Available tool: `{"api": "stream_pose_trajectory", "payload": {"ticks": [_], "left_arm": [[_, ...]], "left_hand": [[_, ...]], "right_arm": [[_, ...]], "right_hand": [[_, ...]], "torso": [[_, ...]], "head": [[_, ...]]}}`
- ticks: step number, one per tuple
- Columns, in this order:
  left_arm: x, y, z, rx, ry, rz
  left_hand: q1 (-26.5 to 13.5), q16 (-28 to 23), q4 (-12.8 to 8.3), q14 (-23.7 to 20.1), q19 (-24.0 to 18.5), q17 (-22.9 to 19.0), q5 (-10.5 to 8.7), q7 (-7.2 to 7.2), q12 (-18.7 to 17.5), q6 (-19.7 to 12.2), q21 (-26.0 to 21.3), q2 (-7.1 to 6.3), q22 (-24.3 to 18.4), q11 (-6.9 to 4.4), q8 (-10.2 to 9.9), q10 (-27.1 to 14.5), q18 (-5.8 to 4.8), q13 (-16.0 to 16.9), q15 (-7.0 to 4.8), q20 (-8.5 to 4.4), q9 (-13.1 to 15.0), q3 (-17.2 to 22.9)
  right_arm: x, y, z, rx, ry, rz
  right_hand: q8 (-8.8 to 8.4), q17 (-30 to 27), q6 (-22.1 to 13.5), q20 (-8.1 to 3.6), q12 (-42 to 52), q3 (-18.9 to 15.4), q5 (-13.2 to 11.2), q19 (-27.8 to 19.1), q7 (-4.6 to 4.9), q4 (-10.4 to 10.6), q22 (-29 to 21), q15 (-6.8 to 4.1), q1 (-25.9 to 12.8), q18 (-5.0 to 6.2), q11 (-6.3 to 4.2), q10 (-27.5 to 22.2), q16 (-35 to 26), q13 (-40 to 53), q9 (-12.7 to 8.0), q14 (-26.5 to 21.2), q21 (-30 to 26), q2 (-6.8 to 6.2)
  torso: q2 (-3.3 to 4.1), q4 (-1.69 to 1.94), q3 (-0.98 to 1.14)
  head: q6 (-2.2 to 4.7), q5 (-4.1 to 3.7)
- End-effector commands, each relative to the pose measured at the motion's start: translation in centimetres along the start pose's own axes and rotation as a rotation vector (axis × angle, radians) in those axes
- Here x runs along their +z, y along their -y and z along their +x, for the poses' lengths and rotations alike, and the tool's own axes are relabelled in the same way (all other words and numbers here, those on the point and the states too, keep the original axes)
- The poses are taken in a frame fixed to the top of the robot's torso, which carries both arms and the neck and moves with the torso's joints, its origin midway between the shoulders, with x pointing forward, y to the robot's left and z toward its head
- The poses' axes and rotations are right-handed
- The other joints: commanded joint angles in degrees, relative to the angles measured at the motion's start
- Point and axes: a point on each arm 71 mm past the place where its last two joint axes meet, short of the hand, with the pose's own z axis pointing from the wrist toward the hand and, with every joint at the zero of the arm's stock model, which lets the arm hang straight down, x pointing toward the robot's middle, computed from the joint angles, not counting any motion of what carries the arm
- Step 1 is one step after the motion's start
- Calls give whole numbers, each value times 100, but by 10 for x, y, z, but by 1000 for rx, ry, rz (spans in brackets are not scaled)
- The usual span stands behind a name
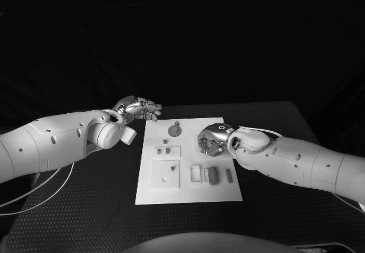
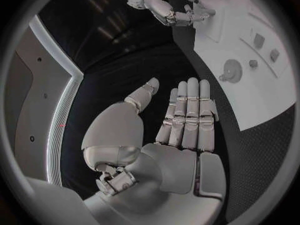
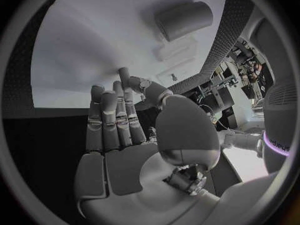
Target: Assemble the parts on the task board
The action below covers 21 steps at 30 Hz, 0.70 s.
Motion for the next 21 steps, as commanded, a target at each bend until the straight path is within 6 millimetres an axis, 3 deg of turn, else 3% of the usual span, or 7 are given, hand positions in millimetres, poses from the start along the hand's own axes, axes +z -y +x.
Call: {"api": "stream_pose_trajectory", "payload": {"ticks": [1, 9, 21], "left_arm": [[0, 1, 0, -9, -8, 3], [0, 0, -1, -8, -3, 0], [-1, 0, -3, -8, 1, -3]], "left_hand": [[-52, -34, -6, -10, -16, -6, -13, 22, -23, -26, -3, -12, -8, 16, -31, -34, 53, -6, 21, 6, -5, -39], [-56, -37, -3, -11, -19, -6, -13, 24, -23, -28, -2, -11, -12, 17, -32, -37, 54, -7, 22, 7, -5, -40], [-68, -42, 8, -12, -22, -6, -13, 29, -21, -39, -1, -13, -20, 19, -37, -40, 54, -10, 24, 9, -7, -43]], "right_arm": [[-2, -2, 3, 3, 5, 10], [-5, 0, -2, 15, 46, 16], [-5, 0, -25, 25, 91, 9]], "right_hand": [[23, 9, 60, -11, 22, 24, 23, 57, -3, -25, 118, -69, 88, 78, -98, 160, 26, 163, 43, 20, 24, 167], [40, 22, 116, -29, 29, 36, 22, 93, -27, -24, 119, -94, 80, 78, -122, 213, 42, 205, 60, 51, 44, 162], [45, 30, 135, -38, 29, 41, 22, 111, -35, -24, 119, -104, 74, 78, -132, 233, 51, 223, 67, 66, 54, 156]], "torso": [[0, 1, 0], [-1, -3, -4], [-1, -1, -1]], "head": [[-1, 9], [4, 23], [14, 25]]}}
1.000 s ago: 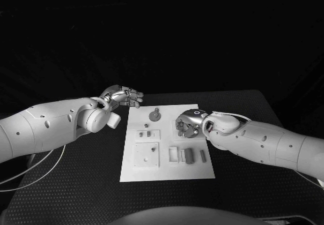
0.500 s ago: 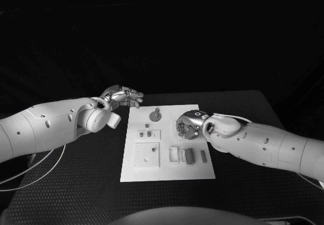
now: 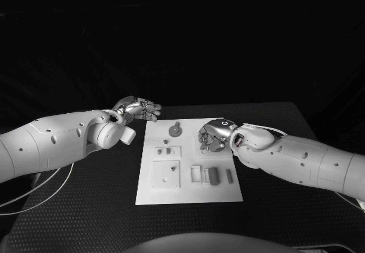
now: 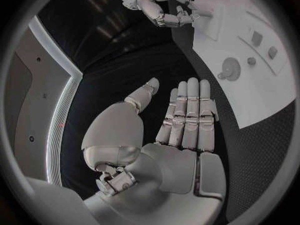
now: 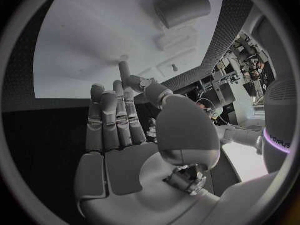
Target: Assemble the parts on the task board
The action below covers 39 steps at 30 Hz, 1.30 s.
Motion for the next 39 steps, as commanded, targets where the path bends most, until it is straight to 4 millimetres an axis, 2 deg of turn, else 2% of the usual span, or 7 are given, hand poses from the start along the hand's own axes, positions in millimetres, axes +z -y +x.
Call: {"api": "stream_pose_trajectory", "payload": {"ticks": [1, 11, 18, 21, 24, 29, 39], "left_arm": [[0, 1, 1, -8, -8, 3], [0, 0, 2, -11, -15, -4], [1, 0, 0, -14, -7, -5], [2, 1, 0, -19, -5, -5], [3, 1, 0, -19, -5, -5], [5, 2, 3, -20, -9, -3], [6, 3, 7, -22, -22, -2]], "left_hand": [[-69, -21, 8, -12, -22, -6, -13, 8, -21, -20, 0, -12, -10, 19, -37, -41, 54, -6, 24, 10, -7, -42], [-81, -26, 18, -16, -27, -6, -12, 11, -21, -27, 0, -15, -18, 21, -40, -46, 55, -9, 27, 12, -7, -44], [-86, -30, 22, -18, -30, -7, -12, 12, -20, -29, 0, -19, -21, 21, -41, -48, 55, -10, 28, 13, -7, -46], [-87, -30, 24, -18, -31, -7, -12, 12, -20, -30, 0, -19, -22, 21, -40, -48, 55, -11, 28, 13, -7, -46], [-88, -31, 25, -19, -31, -7, -12, 12, -19, -30, 0, -18, -23, 21, -40, -48, 56, -11, 28, 14, -7, -46], [-89, -33, 27, -20, -33, -7, -12, 13, -18, -30, 0, -19, -26, 21, -40, -48, 56, -12, 29, 14, -7, -45], [-90, -36, 31, -22, -36, -7, -12, 12, -16, -30, 0, -17, -30, 20, -39, -48, 57, -13, 30, 15, -6, -44]], "right_arm": [[0, -2, -8, 7, 20, -6], [-4, -13, -24, 59, 30, -35], [4, -47, -24, 93, 20, -114], [7, -64, -24, 102, 16, -150], [11, -85, -20, 112, 3, -197], [17, -115, -5, 103, -32, -262], [21, -134, 22, 83, -92, -292]], "right_hand": [[1, 7, 56, -9, 27, 41, 15, 41, -2, 8, 121, -63, 91, 78, -99, 140, 30, 222, 59, 34, 24, 138], [2, 10, 62, -11, 25, 44, 15, 44, -4, 9, 120, -65, 88, 77, -101, 144, 31, 229, 62, 37, 25, 138], [1, 11, 62, -12, 22, 46, 15, 45, -5, 10, 120, -66, 84, 78, -102, 145, 31, 232, 62, 37, 25, 143], [-1, 12, 62, -12, 20, 46, 15, 44, -4, 10, 119, -66, 81, 78, -102, 144, 30, 233, 63, 36, 25, 145], [-3, 12, 60, -12, 17, 47, 16, 44, -4, 10, 119, -66, 77, 78, -101, 143, 29, 234, 63, 35, 25, 149], [-6, 13, 57, -12, 12, 50, 16, 42, -2, 8, 119, -66, 70, 78, -101, 141, 27, 238, 63, 32, 24, 157], [-13, 14, 50, -14, 3, 54, 16, 40, 0, 3, 118, -65, 60, 78, -100, 138, 23, 244, 65, 30, 23, 173]], "torso": [[-2, 1, 0], [-2, 1, 0], [2, 0, 11], [0, 0, 6], [-6, 3, -6], [0, 8, -1], [3, 8, -7]], "head": [[5, 1], [10, 50], [8, 154], [10, 164], [29, 120], [26, 147], [-15, 164]]}}
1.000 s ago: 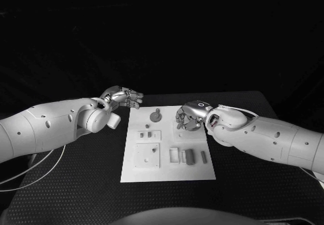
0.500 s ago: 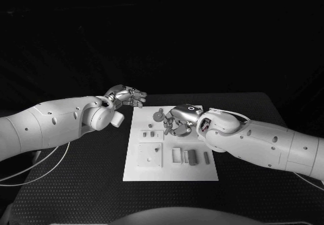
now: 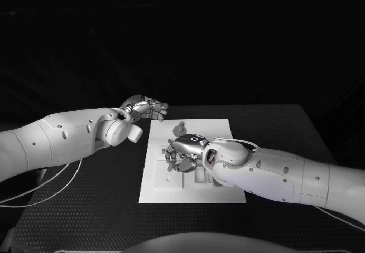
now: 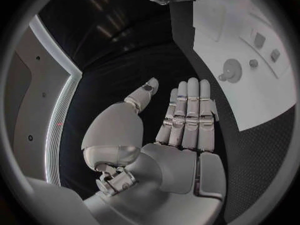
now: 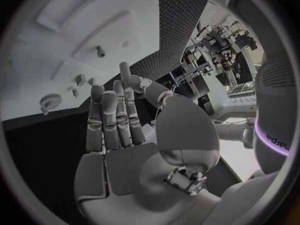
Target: Assemble the parts on the task board
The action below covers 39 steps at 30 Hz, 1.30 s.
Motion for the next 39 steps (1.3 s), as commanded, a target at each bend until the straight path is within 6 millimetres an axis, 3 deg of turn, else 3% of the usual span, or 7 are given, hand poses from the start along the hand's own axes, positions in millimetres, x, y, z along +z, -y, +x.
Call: {"api": "stream_pose_trajectory", "payload": {"ticks": [1, 15, 27, 39], "left_arm": [[1, 2, 2, -12, -16, 6], [2, 2, 5, -12, -22, 8], [2, 2, 5, -12, -23, 6], [2, 2, 5, -12, -24, 5]], "left_hand": [[-69, -37, 19, -22, -36, -7, -12, 12, -16, -31, 0, 5, -10, 0, -17, -27, 56, -9, 30, 15, -6, -32], [-71, -42, 22, -24, -41, -7, -12, 13, -15, -33, 1, 4, -16, 0, -17, -29, 57, -11, 32, 17, -5, -31], [-73, -46, 26, -26, -44, -7, -12, 13, -14, -36, 2, 2, -21, 1, -17, -32, 57, -13, 33, 19, -5, -32], [-77, -50, 32, -29, -48, -6, -12, 15, -13, -39, 2, 3, -26, 2, -17, -34, 57, -15, 35, 21, -4, -32]], "right_arm": [[3, -6, 7, -46, -42, -19], [9, -5, 29, -68, -89, -14], [11, -4, 30, -101, -71, -9], [11, -8, 38, -97, -76, -14]], "right_hand": [[29, 5, 23, -14, 1, 39, 25, 39, -1, -14, 120, -52, 90, 77, -91, 131, 23, 238, 53, 3, 24, 142], [25, 8, 22, -16, -7, 43, 25, 35, -1, -20, 121, -51, 86, 77, -90, 130, 22, 245, 56, 0, 23, 147], [24, 11, 22, -17, -12, 45, 24, 33, -1, -23, 122, -52, 82, 77, -91, 131, 23, 250, 59, -1, 24, 145], [22, 14, 23, -18, -17, 50, 24, 33, -1, -22, 122, -52, 79, 77, -91, 133, 24, 256, 62, -1, 25, 147]], "torso": [[3, -2, -1], [4, 1, 5], [3, -10, 5], [3, -9, 2]], "head": [[-16, -16], [-59, 30], [-85, 80], [-103, 78]]}}
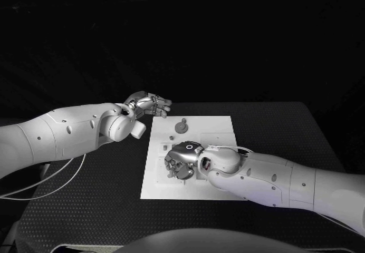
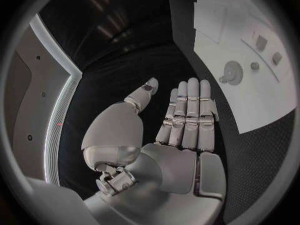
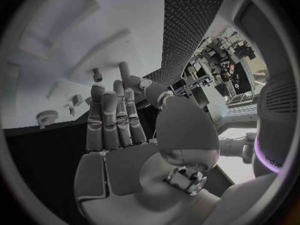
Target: Assemble the parts on the task board
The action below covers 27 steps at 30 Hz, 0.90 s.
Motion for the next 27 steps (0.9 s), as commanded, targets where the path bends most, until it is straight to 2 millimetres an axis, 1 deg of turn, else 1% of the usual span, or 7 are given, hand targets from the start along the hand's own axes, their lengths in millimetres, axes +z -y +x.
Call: {"api": "stream_pose_trajectory", "payload": {"ticks": [1, 9, 12, 19, 27], "left_arm": [[1, 1, 2, -10, -15, 6], [1, 2, 3, -10, -17, 6], [1, 2, 3, -10, -17, 6], [1, 2, 3, -10, -18, 5], [1, 2, 4, -10, -20, 4]], "left_hand": [[-78, -29, 17, -9, -28, -7, -13, 15, -13, -39, 2, 3, -7, 2, -17, -34, 57, -6, 15, 1, -4, -17], [-79, -31, 20, -10, -31, -6, -12, 15, -12, -40, 3, 2, -10, 3, -17, -36, 57, -7, 16, 2, -4, -17], [-79, -32, 20, -11, -32, -6, -12, 15, -12, -41, 3, 2, -10, 3, -18, -36, 58, -8, 16, 2, -4, -17], [-79, -34, 22, -12, -33, -6, -12, 15, -12, -41, 3, 1, -13, 3, -17, -37, 58, -9, 17, 3, -3, -17], [-82, -37, 25, -13, -36, -5, -13, 16, -11, -42, 3, 0, -15, 3, -17, -37, 57, -10, 18, 4, -3, -19]], "right_arm": [[0, -1, 4, -12, -2, -1], [2, -6, 3, -21, 9, -8], [2, -6, 4, -22, 10, -6], [3, -7, 4, -25, 12, -8], [3, -6, 5, -41, -2, 2]], "right_hand": [[17, 6, 38, -18, 11, 35, 20, 33, 8, -9, 119, -46, 85, 77, -82, 101, 24, -9, 48, -7, 26, 141], [16, 8, 39, -19, 8, 38, 20, 34, 7, -10, 119, -47, 85, 77, -83, 103, 24, -5, 50, -7, 27, 142], [16, 9, 40, -20, 8, 39, 20, 34, 7, -10, 119, -47, 85, 77, -83, 104, 25, -4, 51, -7, 27, 141], [16, 11, 42, -21, 5, 43, 20, 36, 6, -11, 120, -48, 87, 77, -84, 106, 27, 0, 53, -6, 29, 140], [16, 13, 43, -22, 2, 46, 20, 36, 5, -11, 120, -49, 86, 77, -84, 107, 28, 4, 55, -6, 31, 137]], "torso": [[1, 1, -2], [-3, 0, -2], [-4, -1, -4], [0, -1, 1], [-1, 0, 0]], "head": [[-5, -1], [-11, 4], [-7, 0], [2, -1], [2, -11]]}}
